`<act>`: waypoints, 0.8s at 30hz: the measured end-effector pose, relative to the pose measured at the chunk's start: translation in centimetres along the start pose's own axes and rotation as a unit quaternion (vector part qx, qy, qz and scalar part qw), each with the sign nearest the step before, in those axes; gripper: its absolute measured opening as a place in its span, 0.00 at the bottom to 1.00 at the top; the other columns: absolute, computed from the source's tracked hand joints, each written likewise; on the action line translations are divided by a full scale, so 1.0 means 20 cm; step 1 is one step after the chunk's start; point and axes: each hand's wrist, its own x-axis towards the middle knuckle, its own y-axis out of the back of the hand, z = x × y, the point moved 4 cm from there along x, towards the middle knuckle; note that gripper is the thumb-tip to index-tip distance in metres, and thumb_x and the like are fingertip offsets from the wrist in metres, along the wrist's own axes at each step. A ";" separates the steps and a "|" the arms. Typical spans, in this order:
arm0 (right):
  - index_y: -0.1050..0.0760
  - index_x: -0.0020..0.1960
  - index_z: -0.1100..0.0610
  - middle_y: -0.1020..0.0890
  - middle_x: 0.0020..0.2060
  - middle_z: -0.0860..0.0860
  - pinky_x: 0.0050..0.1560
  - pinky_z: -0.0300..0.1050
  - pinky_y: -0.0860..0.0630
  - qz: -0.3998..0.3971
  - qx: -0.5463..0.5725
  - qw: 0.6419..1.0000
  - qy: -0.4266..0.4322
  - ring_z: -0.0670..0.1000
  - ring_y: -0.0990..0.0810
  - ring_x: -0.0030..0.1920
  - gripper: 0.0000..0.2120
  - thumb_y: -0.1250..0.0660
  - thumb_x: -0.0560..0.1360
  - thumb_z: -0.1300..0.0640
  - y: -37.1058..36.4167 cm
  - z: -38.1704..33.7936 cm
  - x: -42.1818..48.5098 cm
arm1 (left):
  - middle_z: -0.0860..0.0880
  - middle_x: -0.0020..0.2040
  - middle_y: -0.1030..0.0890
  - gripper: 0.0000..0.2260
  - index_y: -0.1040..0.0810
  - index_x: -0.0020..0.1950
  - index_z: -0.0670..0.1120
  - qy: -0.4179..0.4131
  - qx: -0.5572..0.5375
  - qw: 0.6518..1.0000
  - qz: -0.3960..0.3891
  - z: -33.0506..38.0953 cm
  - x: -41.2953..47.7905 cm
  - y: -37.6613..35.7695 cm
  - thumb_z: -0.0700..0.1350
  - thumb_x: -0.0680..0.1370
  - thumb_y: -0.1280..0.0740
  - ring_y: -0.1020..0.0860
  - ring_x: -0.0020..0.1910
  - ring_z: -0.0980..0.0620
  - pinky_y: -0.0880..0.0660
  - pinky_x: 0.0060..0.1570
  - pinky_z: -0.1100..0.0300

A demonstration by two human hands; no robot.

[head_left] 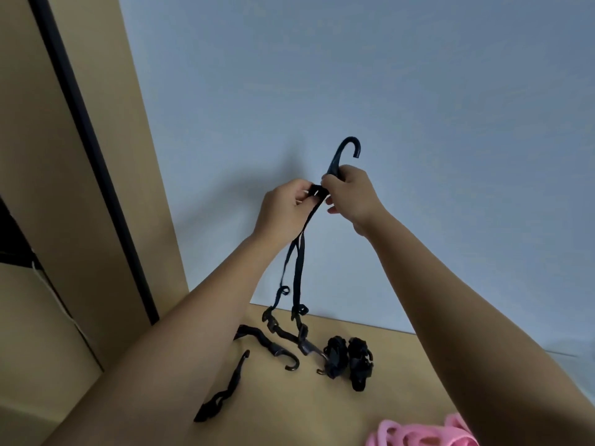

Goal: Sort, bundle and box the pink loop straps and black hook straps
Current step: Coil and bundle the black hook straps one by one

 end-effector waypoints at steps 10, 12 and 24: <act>0.35 0.41 0.59 0.28 0.35 0.53 0.46 0.55 0.22 0.075 -0.001 0.997 -0.017 0.54 0.26 0.38 0.04 0.43 0.75 0.60 0.04 0.03 0.06 | 0.53 0.35 0.25 0.11 0.26 0.46 0.51 0.003 -0.011 0.997 -0.073 -0.04 -0.05 -0.04 0.43 0.70 0.26 0.29 0.32 0.54 0.31 0.37 0.62; 0.35 0.42 0.59 0.29 0.36 0.54 0.48 0.58 0.23 0.094 0.014 0.995 -0.005 0.54 0.28 0.38 0.05 0.43 0.75 0.59 0.06 0.03 0.06 | 0.51 0.30 0.27 0.06 0.23 0.42 0.49 0.019 -0.025 0.995 -0.093 -0.09 -0.05 -0.04 0.44 0.71 0.26 0.29 0.29 0.54 0.32 0.34 0.61; 0.36 0.40 0.54 0.29 0.35 0.52 0.36 0.48 0.23 0.132 0.074 0.987 0.059 0.51 0.29 0.35 0.08 0.43 0.78 0.57 0.08 -0.06 0.05 | 0.45 0.44 0.21 0.20 0.24 0.50 0.40 0.249 0.147 0.949 -0.126 -0.61 -0.14 -0.07 0.55 0.80 0.44 0.24 0.42 0.47 0.27 0.45 0.55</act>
